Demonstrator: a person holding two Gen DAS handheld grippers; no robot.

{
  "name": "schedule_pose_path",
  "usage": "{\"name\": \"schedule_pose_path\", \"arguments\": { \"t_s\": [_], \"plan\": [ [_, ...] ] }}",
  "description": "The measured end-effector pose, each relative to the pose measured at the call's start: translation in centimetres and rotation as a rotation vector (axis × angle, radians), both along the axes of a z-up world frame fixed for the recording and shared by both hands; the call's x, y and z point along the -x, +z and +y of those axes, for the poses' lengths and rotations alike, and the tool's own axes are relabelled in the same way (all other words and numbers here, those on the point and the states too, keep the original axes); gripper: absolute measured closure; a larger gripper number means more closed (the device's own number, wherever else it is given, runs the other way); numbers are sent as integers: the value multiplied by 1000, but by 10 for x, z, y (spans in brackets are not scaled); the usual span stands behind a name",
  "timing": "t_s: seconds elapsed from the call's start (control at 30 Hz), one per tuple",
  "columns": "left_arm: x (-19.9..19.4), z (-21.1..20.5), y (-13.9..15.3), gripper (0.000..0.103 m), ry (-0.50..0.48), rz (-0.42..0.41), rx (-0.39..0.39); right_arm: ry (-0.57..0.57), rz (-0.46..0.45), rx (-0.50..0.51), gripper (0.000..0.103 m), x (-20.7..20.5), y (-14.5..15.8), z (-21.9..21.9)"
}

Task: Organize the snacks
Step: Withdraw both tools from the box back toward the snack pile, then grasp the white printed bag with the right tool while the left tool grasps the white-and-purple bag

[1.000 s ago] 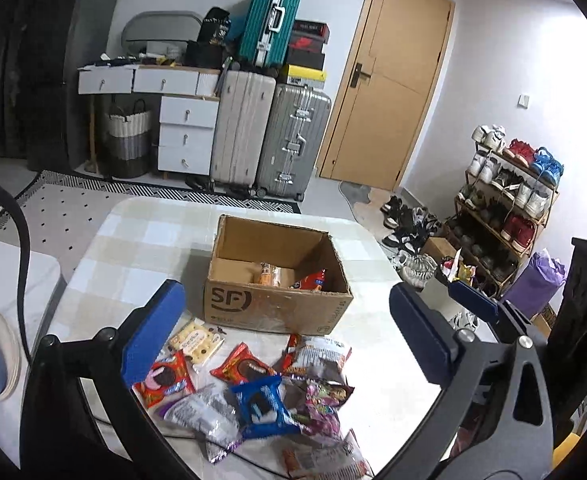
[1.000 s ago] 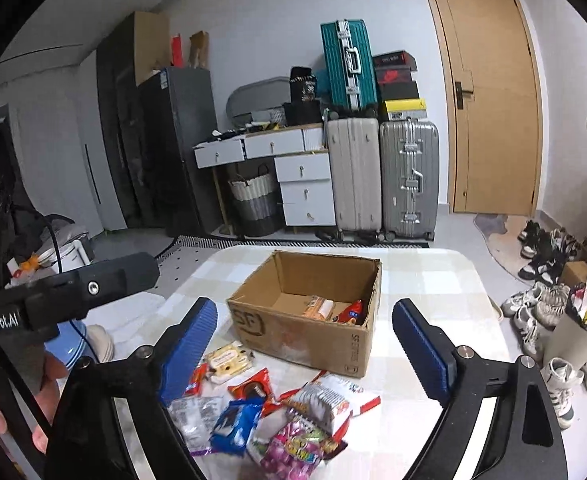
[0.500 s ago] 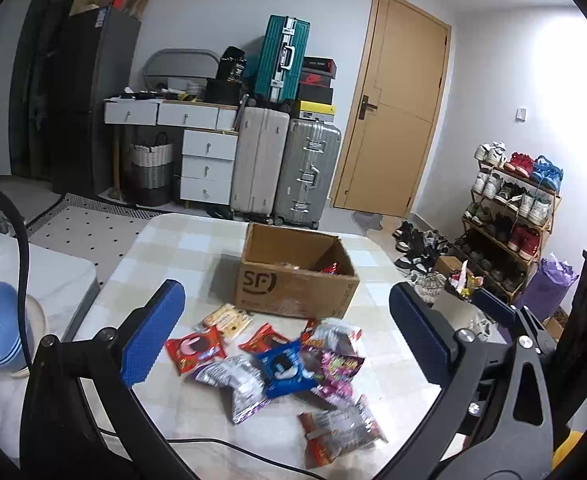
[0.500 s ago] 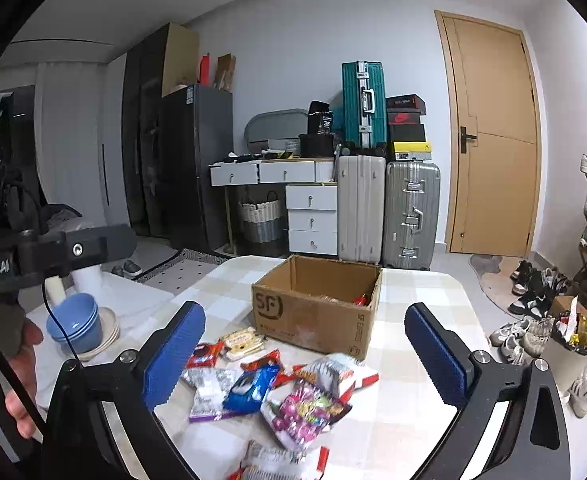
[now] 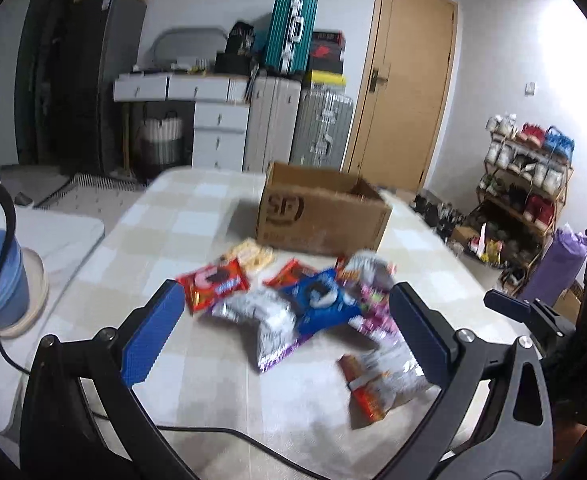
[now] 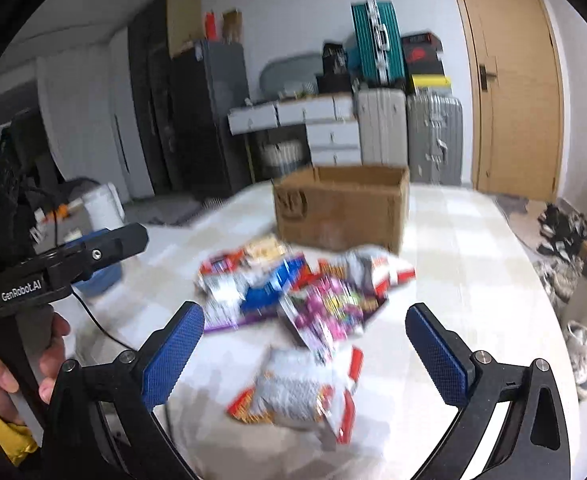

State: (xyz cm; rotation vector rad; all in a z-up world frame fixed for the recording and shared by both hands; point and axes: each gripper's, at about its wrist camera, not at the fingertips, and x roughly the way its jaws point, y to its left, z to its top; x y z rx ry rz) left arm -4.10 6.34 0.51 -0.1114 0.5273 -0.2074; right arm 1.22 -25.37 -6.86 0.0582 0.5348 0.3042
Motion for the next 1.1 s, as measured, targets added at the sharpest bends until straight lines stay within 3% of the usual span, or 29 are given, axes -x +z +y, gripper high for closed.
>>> {"name": "schedule_pose_path", "arguments": {
  "t_s": [0.17,0.4,0.67,0.73,0.8,0.83,0.93,1.0,1.1],
  "plan": [
    [-30,-6,-11,1,-26,48,5,27,136,-51,1,-15,-22,-3],
    [-41,-12,-15,1,-37,61,9,20,216,22,1,-25,-42,7],
    [-40,1,-14,1,-5,71,69,20,303,-3,1,-40,-62,7],
    [-41,1,-15,1,-3,71,67,20,324,10,6,-45,-67,10],
    [-40,2,-14,1,-5,71,66,25,355,19,22,-49,-75,13],
    [-41,2,-15,1,-7,71,64,34,372,16,25,-50,-78,14],
    [-41,2,-15,1,-4,71,65,37,376,13,25,-50,-82,16],
    [-41,2,-15,1,-4,70,67,43,373,17,34,-50,-83,17],
    [-41,1,-16,1,-2,75,64,53,374,10,38,-49,-84,19]
  ]
}}
